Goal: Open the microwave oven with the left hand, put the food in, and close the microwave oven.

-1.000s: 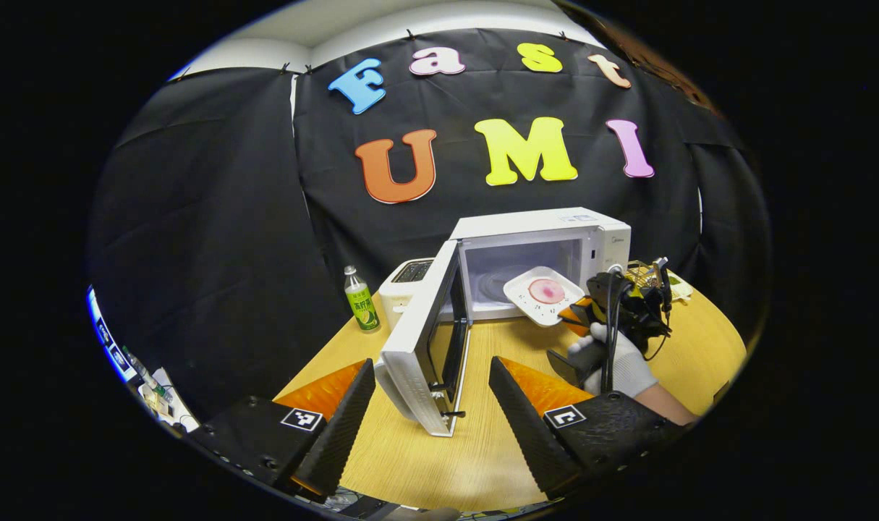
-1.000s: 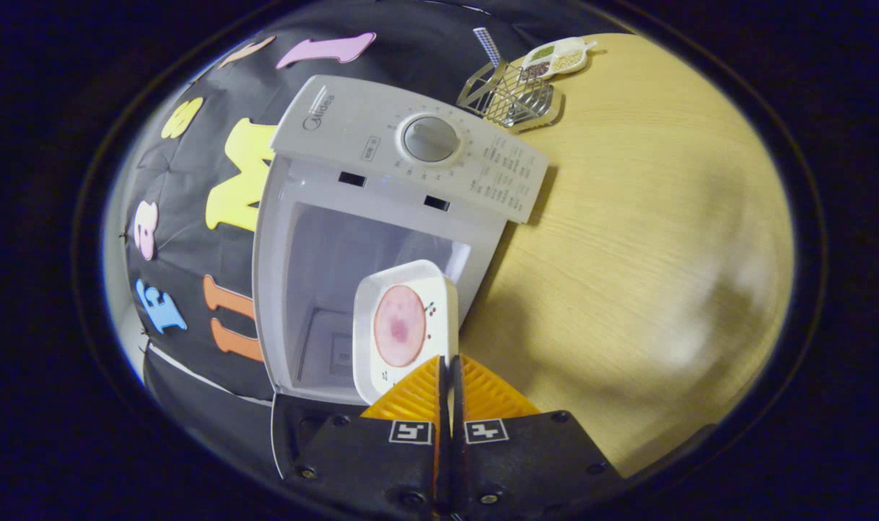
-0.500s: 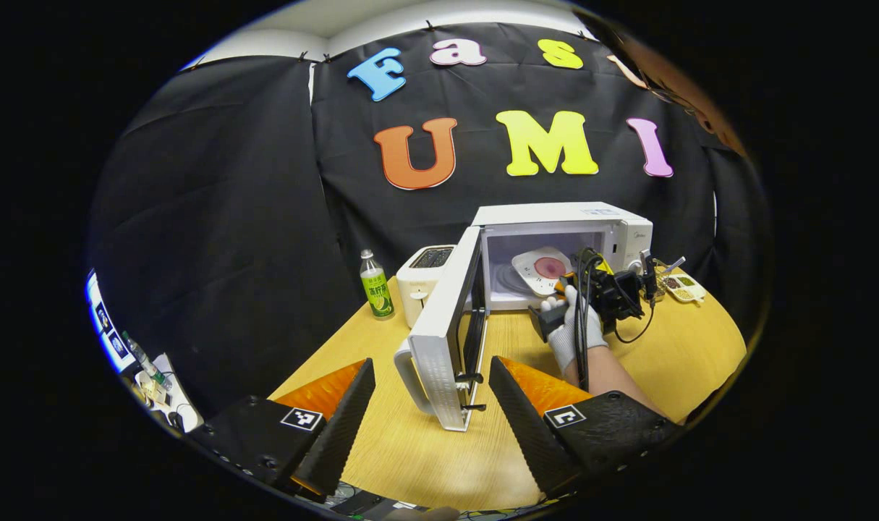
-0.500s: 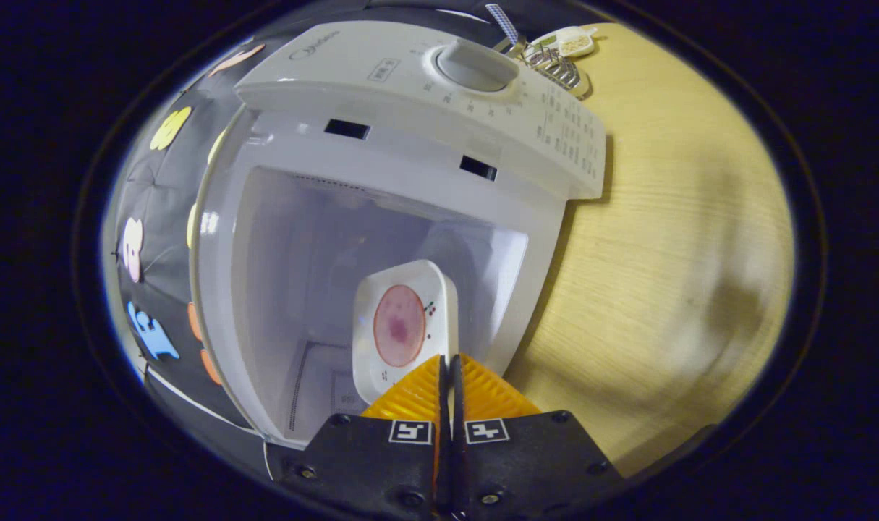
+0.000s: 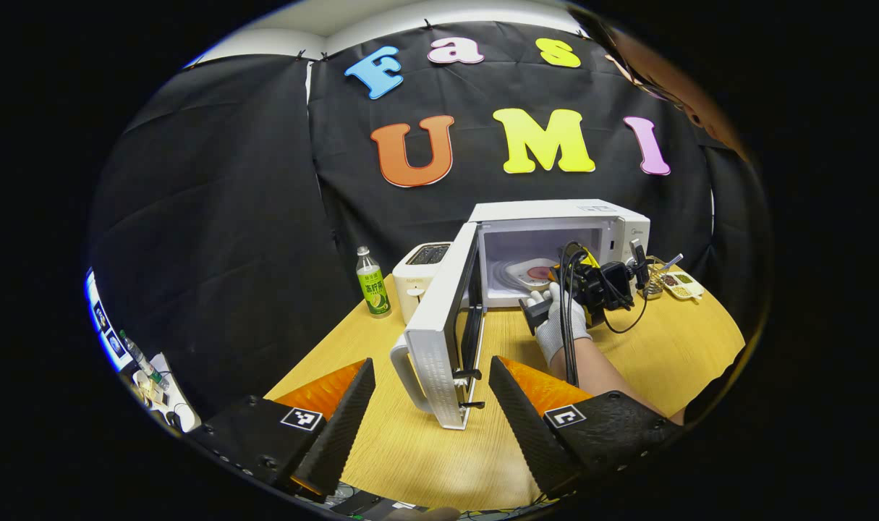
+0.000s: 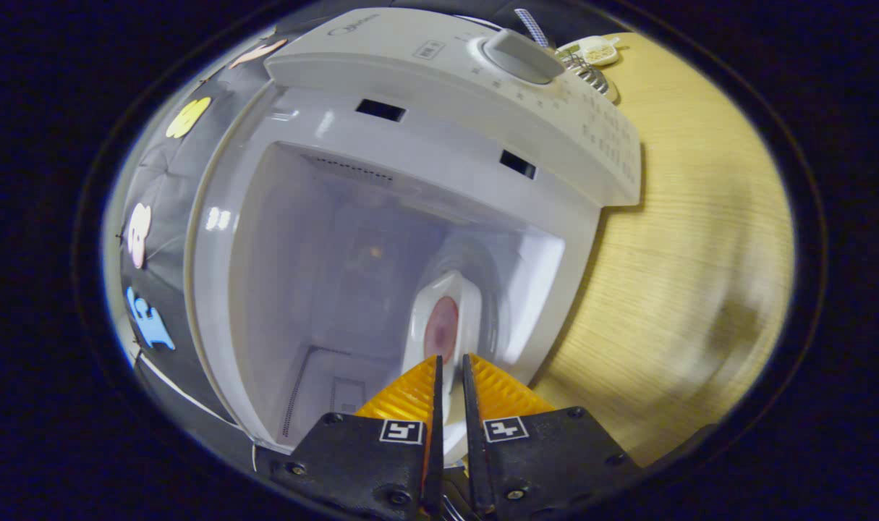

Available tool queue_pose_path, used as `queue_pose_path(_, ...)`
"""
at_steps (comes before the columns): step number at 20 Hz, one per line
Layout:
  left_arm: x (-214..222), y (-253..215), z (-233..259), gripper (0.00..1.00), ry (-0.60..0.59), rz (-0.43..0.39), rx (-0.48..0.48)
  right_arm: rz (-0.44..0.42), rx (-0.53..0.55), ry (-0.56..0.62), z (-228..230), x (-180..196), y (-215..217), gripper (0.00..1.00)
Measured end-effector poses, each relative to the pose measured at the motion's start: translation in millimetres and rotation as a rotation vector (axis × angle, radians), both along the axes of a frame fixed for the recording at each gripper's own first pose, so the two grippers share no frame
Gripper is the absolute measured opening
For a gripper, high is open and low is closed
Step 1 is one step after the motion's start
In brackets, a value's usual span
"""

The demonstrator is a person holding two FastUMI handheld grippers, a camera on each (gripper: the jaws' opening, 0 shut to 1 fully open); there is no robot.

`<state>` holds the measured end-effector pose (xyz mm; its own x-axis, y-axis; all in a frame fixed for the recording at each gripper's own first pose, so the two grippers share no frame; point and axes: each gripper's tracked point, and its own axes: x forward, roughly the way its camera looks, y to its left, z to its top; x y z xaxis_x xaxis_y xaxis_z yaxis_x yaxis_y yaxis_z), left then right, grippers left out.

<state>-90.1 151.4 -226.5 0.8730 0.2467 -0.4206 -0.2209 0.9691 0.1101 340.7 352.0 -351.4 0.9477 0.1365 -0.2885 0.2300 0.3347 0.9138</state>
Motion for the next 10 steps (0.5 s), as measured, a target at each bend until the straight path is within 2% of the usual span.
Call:
queue_pose_path(1, 1.1, -1.0, 1.0, 0.96, -0.005, -0.002, -0.001, 0.018, -0.019, -0.031, 7.9, -2.2, 0.4, 0.22)
queue_pose_path(2, 1.5, -1.3, 2.8, 0.96, -0.011, -0.002, 0.001, 0.035, -0.048, -0.055, 13.6, -3.5, 0.6, 0.12)
queue_pose_path(3, 2.1, 0.7, 5.5, 0.96, -0.018, -0.001, 0.002, 0.056, -0.08, -0.065, 18.8, -12.1, -0.5, 0.47)
queue_pose_path(4, 2.6, 1.5, 7.0, 0.95, -0.024, 0.001, 0.001, 0.073, -0.118, -0.073, 24.6, -21.5, -3.9, 0.46)
queue_pose_path(5, 3.3, 0.6, 9.8, 0.95, -0.028, 0.0, 0.0, 0.086, -0.187, -0.088, 30.9, -32.6, -11.1, 0.59)
queue_pose_path(6, 3.9, 1.7, 15.0, 0.95, -0.042, 0.001, 0.007, 0.108, -0.285, -0.105, 37.2, -46.6, -18.9, 0.77)
queue_pose_path(7, 5.5, 1.5, 22.5, 0.96, -0.055, -0.005, 0.011, 0.122, -0.413, -0.125, 44.7, -60.0, -32.1, 0.9)
queue_pose_path(9, 10.6, 7.0, 39.1, 0.95, -0.081, -0.02, 0.045, 0.165, -0.62, -0.19, 69.0, -89.6, -54.8, 0.99)
queue_pose_path(10, 13.1, 10.8, 48.2, 0.95, -0.097, -0.026, 0.065, 0.183, -0.674, -0.22, 84.5, -105.5, -63.9, 0.99)
